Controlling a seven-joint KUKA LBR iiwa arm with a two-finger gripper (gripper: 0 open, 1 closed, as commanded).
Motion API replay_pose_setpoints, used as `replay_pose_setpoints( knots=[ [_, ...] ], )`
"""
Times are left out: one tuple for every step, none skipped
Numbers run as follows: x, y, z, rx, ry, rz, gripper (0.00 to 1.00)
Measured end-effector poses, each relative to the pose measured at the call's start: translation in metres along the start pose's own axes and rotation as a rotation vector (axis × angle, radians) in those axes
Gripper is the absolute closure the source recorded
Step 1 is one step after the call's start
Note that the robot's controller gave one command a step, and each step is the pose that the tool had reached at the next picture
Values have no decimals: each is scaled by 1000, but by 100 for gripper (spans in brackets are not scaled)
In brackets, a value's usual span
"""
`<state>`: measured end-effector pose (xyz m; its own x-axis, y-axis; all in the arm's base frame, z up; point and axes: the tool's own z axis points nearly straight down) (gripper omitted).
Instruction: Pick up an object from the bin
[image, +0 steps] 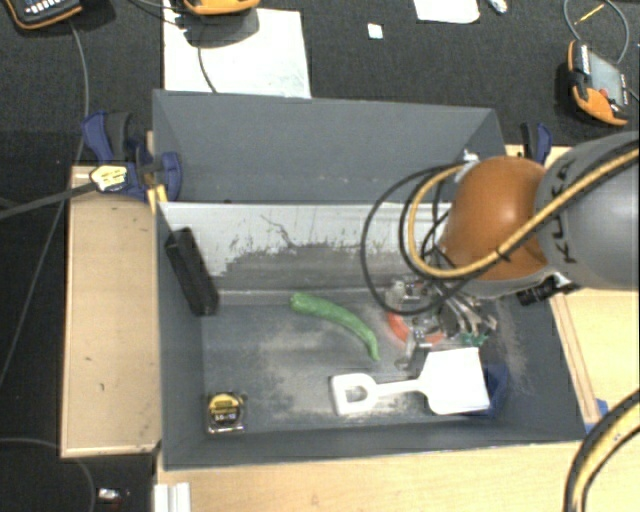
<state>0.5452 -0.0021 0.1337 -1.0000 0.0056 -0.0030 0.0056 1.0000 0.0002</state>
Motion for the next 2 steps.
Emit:
replay_pose_setpoints(
  knots=[
    [0, 0, 0, 0, 0, 0, 0],
    [9, -1, 59, -1, -3, -132, 0]
  ],
)
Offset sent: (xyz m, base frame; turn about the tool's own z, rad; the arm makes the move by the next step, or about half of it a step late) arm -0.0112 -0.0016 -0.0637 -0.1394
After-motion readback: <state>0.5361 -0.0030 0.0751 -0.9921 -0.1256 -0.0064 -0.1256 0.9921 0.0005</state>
